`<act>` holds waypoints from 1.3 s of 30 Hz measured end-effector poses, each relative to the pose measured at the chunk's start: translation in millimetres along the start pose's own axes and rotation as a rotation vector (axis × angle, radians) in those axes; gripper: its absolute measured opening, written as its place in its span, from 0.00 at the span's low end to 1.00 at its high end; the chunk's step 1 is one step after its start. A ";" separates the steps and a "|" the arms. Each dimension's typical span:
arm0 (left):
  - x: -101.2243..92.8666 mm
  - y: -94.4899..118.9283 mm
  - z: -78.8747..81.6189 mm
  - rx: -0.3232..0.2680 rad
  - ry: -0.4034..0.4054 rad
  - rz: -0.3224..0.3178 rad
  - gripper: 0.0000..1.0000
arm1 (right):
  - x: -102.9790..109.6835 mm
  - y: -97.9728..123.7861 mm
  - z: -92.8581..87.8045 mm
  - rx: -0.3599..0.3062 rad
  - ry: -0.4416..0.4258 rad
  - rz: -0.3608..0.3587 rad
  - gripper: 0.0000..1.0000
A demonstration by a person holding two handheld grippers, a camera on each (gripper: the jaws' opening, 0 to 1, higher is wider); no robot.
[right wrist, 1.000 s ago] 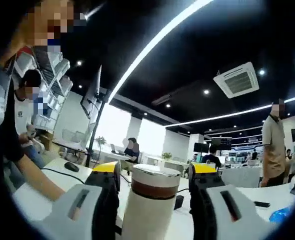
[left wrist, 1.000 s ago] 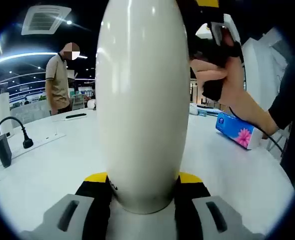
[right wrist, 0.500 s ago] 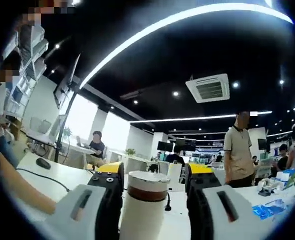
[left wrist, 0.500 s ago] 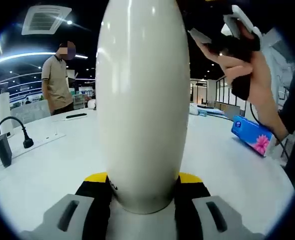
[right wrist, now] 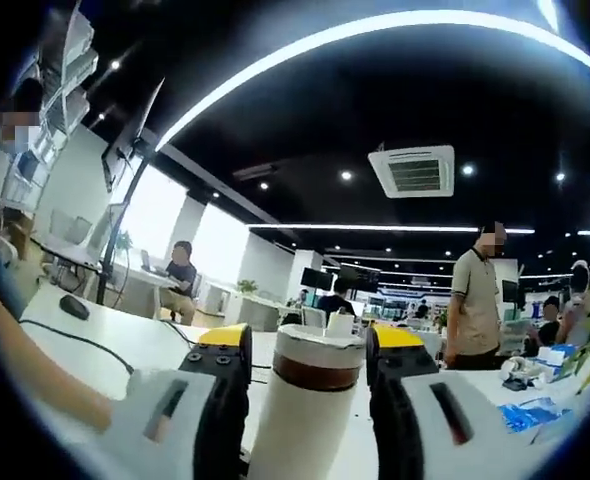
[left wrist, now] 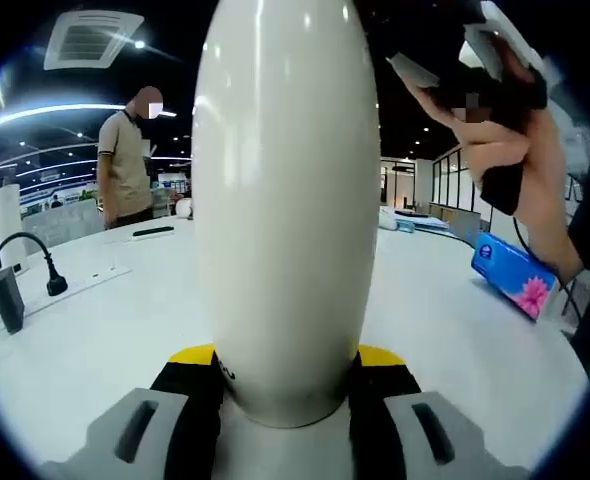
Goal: Grasp the water cup twist off the cup lid place the cup lid on the table
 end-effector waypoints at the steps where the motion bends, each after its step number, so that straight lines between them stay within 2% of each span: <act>1: 0.1 0.0 0.0 0.000 0.000 0.000 0.51 | 0.2 -0.1 -0.9 0.004 -0.006 0.000 0.46; 11: 1.6 -0.1 0.1 0.000 0.001 0.001 0.51 | -5.7 0.6 -4.3 0.012 0.011 -0.013 0.39; 22: 2.1 -0.6 0.0 0.001 0.002 0.000 0.51 | -4.8 -0.1 -7.8 0.025 0.015 -0.008 0.39; 27: 2.2 -0.4 -0.1 0.001 0.003 0.001 0.51 | -5.9 -0.1 -8.2 0.008 0.020 0.024 0.39; 32: 7.6 -2.7 1.4 0.000 0.005 0.002 0.51 | -9.0 -0.3 -9.5 -0.020 -0.021 0.063 0.39; 39: 4.9 -2.8 2.0 0.000 0.005 0.003 0.51 | -9.2 -1.8 -10.4 -0.061 -0.033 0.124 0.39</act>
Point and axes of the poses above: the point that each gripper's makers call its tool centre point, and the gripper's own axes: y roughly backward along the fingers, x roughly to its left, z roughly out of its top, the point moved 2 cm from there along y, roughly backward along the fingers, and after that the axes turned 12 degrees about y, right-handed, at the moved point
